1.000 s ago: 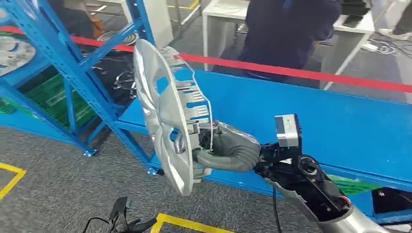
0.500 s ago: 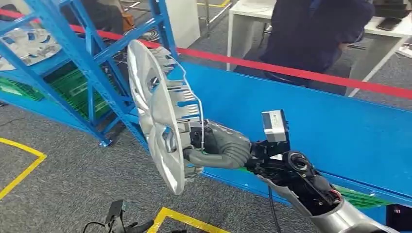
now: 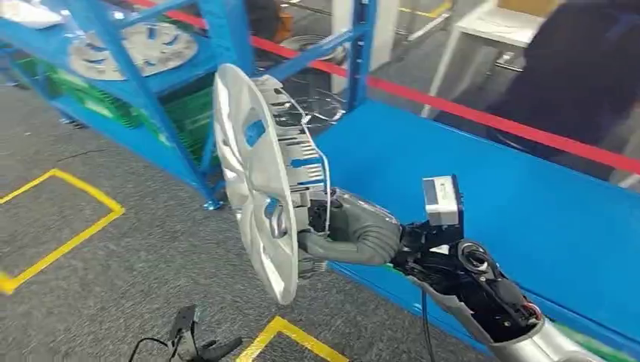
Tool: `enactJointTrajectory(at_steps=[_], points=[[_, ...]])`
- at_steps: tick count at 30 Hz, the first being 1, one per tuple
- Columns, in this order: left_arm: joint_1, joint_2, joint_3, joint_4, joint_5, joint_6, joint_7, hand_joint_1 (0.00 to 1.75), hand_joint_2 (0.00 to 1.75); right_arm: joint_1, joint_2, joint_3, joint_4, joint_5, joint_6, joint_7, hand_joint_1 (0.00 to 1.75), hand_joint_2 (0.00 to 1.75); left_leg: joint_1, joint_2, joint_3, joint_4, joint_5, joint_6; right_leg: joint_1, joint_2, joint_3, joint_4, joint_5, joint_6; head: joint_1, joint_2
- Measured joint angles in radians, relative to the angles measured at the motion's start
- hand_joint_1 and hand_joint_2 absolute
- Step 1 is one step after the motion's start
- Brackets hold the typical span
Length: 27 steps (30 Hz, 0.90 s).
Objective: Take the parts from the cabinet and place them on the table.
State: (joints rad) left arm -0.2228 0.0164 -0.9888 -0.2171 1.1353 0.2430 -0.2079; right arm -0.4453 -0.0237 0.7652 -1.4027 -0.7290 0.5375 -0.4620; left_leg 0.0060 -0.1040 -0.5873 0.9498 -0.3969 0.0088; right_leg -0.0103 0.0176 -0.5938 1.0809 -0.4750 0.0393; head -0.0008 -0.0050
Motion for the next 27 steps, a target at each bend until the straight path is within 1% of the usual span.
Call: enactJointTrajectory(at_steps=[1,2,3,4,5,6,7,8,9,10,11,12,13,14,15,16,17,18,19,20,21,22,23,24,25,26,27], points=[[0.000,-0.002,0.000,0.000,0.000,0.000,0.000,0.00,1.75,-0.001,0.000,0.000,0.000,0.000,0.000,0.000,1.75,1.75,0.001,-0.014,0.000,0.002,-0.002,-0.003,-0.002,0.040,0.034,-0.087,0.037,-0.004,0.003,0.000],[-0.001,-0.002,0.000,0.000,0.000,0.000,0.000,0.00,1.75,-0.001,0.000,0.000,0.001,0.000,0.000,0.000,1.75,1.75,-0.004,-0.023,-0.006,0.006,-0.002,-0.007,-0.010,0.083,0.042,-0.104,0.024,-0.008,0.000,0.000],[-0.003,-0.002,0.000,0.000,0.000,0.000,0.000,0.00,1.75,-0.002,0.000,0.000,0.001,0.000,0.001,-0.002,1.75,1.75,0.001,-0.032,-0.014,0.011,0.000,-0.011,-0.009,0.077,0.045,-0.117,0.024,-0.007,-0.001,0.000],[-0.002,-0.002,0.000,0.000,0.000,0.000,0.000,0.00,1.75,0.000,0.000,0.000,0.001,0.000,0.001,0.000,1.75,1.75,0.006,-0.040,-0.017,0.006,0.004,-0.017,-0.004,0.071,0.044,-0.114,0.024,-0.009,0.002,0.000],[0.003,-0.002,0.000,0.000,0.000,0.000,0.000,0.00,1.75,-0.001,0.000,0.000,0.001,0.000,0.001,0.000,1.75,1.75,0.010,-0.057,-0.018,0.000,0.007,-0.028,0.000,0.059,0.046,-0.114,0.023,-0.015,0.004,0.000],[0.005,-0.002,0.000,0.000,0.000,-0.001,0.000,0.00,1.75,-0.003,0.000,0.000,0.001,0.000,0.002,0.000,1.75,1.75,0.005,-0.071,-0.019,-0.004,0.010,-0.035,-0.005,0.046,0.051,-0.121,0.027,-0.021,0.003,0.000],[0.007,0.001,0.000,0.000,0.000,0.000,0.000,0.00,1.75,-0.004,0.002,0.000,0.001,0.000,0.001,0.000,1.75,1.75,0.006,-0.031,-0.024,0.011,0.002,-0.034,-0.012,0.029,0.057,-0.133,0.032,-0.028,0.001,0.000],[0.006,-0.001,0.000,0.000,0.001,0.000,0.000,0.00,1.75,-0.004,0.002,0.000,0.000,0.000,0.002,-0.001,1.75,1.75,0.003,0.038,-0.043,0.052,-0.024,-0.041,-0.010,0.017,0.062,-0.138,0.033,-0.034,-0.010,0.000],[0.003,-0.002,0.000,0.000,0.000,0.000,0.001,0.00,1.75,-0.005,0.002,-0.001,0.001,-0.002,0.005,-0.002,1.75,1.75,0.006,0.075,-0.083,0.133,-0.067,-0.048,-0.008,0.000,0.064,-0.138,0.032,-0.040,-0.021,0.000],[0.002,-0.002,0.000,0.000,0.001,0.000,0.003,0.00,1.75,-0.004,0.002,-0.001,0.001,-0.002,0.005,-0.002,1.75,1.75,0.010,0.088,-0.128,0.222,-0.104,-0.054,-0.006,-0.016,0.065,-0.138,0.031,-0.042,-0.023,0.000],[0.002,-0.002,0.000,0.000,0.001,0.000,0.003,0.00,1.75,-0.003,0.002,0.000,0.002,-0.002,0.006,-0.001,1.75,1.75,0.012,0.092,-0.166,0.295,-0.130,-0.060,-0.005,-0.032,0.065,-0.138,0.029,-0.042,-0.025,0.000],[0.003,-0.002,0.000,0.000,0.001,0.001,0.005,0.00,1.75,-0.002,0.002,0.000,0.003,-0.002,0.007,0.000,1.75,1.75,0.013,0.094,-0.189,0.333,-0.135,-0.063,-0.005,-0.047,0.065,-0.138,0.028,-0.041,-0.027,0.000],[0.005,-0.003,0.000,0.000,0.002,0.005,0.007,0.00,1.75,-0.002,0.002,0.000,0.004,-0.002,0.008,0.001,1.75,1.75,0.015,0.096,-0.183,0.318,-0.117,-0.066,-0.006,-0.062,0.066,-0.138,0.026,-0.040,-0.031,0.000],[0.007,-0.002,0.000,0.000,0.003,0.009,0.008,0.00,1.75,-0.002,0.002,0.000,0.005,-0.002,0.009,0.000,1.75,1.75,0.017,0.099,-0.150,0.253,-0.081,-0.067,-0.006,-0.075,0.068,-0.138,0.023,-0.037,-0.035,0.000],[0.007,-0.002,0.000,0.000,0.003,0.011,0.010,0.00,1.75,-0.002,0.002,0.000,0.005,-0.002,0.010,0.000,1.75,1.75,0.017,0.109,-0.096,0.153,-0.036,-0.066,-0.007,-0.089,0.071,-0.138,0.020,-0.034,-0.038,0.000],[0.007,-0.001,0.000,0.000,0.003,0.012,0.010,0.00,1.75,-0.003,0.002,0.000,0.005,-0.002,0.011,0.000,1.75,1.75,0.017,0.140,-0.040,0.055,0.000,-0.065,-0.006,-0.099,0.077,-0.137,0.016,-0.029,-0.042,0.000],[0.005,-0.004,0.000,0.000,0.003,0.013,0.010,0.00,1.75,-0.003,0.002,0.000,0.005,-0.002,0.011,0.000,1.75,1.75,0.011,0.201,-0.017,-0.001,-0.004,-0.059,0.000,-0.107,0.081,-0.136,0.012,-0.023,-0.048,0.000],[0.005,-0.003,0.000,0.000,0.003,0.013,0.010,0.00,1.75,-0.005,0.002,0.000,0.005,-0.002,0.011,0.000,1.75,1.75,0.008,0.192,-0.014,0.000,0.005,-0.051,0.009,-0.117,0.081,-0.134,0.007,-0.016,-0.048,0.000],[0.006,-0.002,0.000,0.000,0.003,0.013,0.010,0.00,1.75,-0.005,0.002,0.000,0.006,-0.002,0.013,0.000,1.75,1.75,0.006,0.174,-0.018,0.006,0.001,-0.043,0.008,-0.124,0.084,-0.136,0.006,-0.011,-0.038,0.000],[0.008,-0.002,0.000,0.000,0.003,0.016,0.010,0.00,1.75,-0.004,0.002,0.000,0.006,-0.002,0.015,0.000,1.75,1.75,0.003,0.163,-0.021,0.008,-0.001,-0.039,0.008,-0.135,0.088,-0.138,0.004,-0.007,-0.035,0.000],[0.009,-0.001,0.000,0.000,0.003,0.016,0.010,0.00,1.75,-0.005,0.002,0.000,0.006,-0.002,0.015,0.000,1.75,1.75,0.002,0.149,-0.022,0.005,0.000,-0.032,0.008,-0.149,0.093,-0.140,0.001,-0.001,-0.033,0.000],[0.011,0.000,0.000,0.000,0.003,0.016,0.011,0.00,1.75,-0.005,0.002,0.000,0.005,-0.002,0.015,0.000,1.75,1.75,0.013,0.133,-0.014,-0.003,0.004,-0.022,0.001,-0.148,0.094,-0.137,-0.009,0.007,-0.030,0.000],[0.011,-0.001,0.000,0.000,0.003,0.016,0.011,0.00,1.75,-0.004,0.002,0.000,0.006,-0.001,0.015,0.000,1.75,1.75,0.012,0.121,-0.011,-0.004,0.005,-0.017,-0.004,-0.090,0.085,-0.099,-0.037,0.008,-0.023,0.000],[0.010,-0.001,0.000,0.000,0.003,0.018,0.011,0.00,1.75,-0.004,0.002,-0.001,0.006,-0.001,0.017,-0.002,1.75,1.75,0.011,0.112,-0.011,-0.004,0.005,-0.009,-0.004,-0.052,0.053,-0.027,-0.077,0.008,-0.020,0.000],[0.010,-0.001,0.000,0.000,0.003,0.018,0.011,0.00,1.75,-0.003,0.002,-0.001,0.006,-0.001,0.017,-0.002,1.75,1.75,0.009,0.097,-0.011,-0.004,0.005,-0.007,-0.005,-0.031,0.005,0.070,-0.121,0.009,-0.011,0.000],[0.010,-0.002,0.000,0.000,0.003,0.018,0.011,0.00,1.75,-0.001,0.002,-0.001,0.008,-0.001,0.017,-0.002,1.75,1.75,0.007,0.082,-0.011,-0.004,0.004,-0.005,-0.004,-0.022,-0.039,0.155,-0.151,0.010,-0.006,0.000],[0.011,-0.002,0.000,0.000,0.003,0.018,0.012,0.00,1.75,0.001,0.002,0.000,0.010,-0.001,0.017,-0.002,1.75,1.75,0.005,0.067,-0.011,-0.003,0.004,-0.005,-0.004,-0.019,-0.070,0.211,-0.163,0.010,-0.004,0.000]])
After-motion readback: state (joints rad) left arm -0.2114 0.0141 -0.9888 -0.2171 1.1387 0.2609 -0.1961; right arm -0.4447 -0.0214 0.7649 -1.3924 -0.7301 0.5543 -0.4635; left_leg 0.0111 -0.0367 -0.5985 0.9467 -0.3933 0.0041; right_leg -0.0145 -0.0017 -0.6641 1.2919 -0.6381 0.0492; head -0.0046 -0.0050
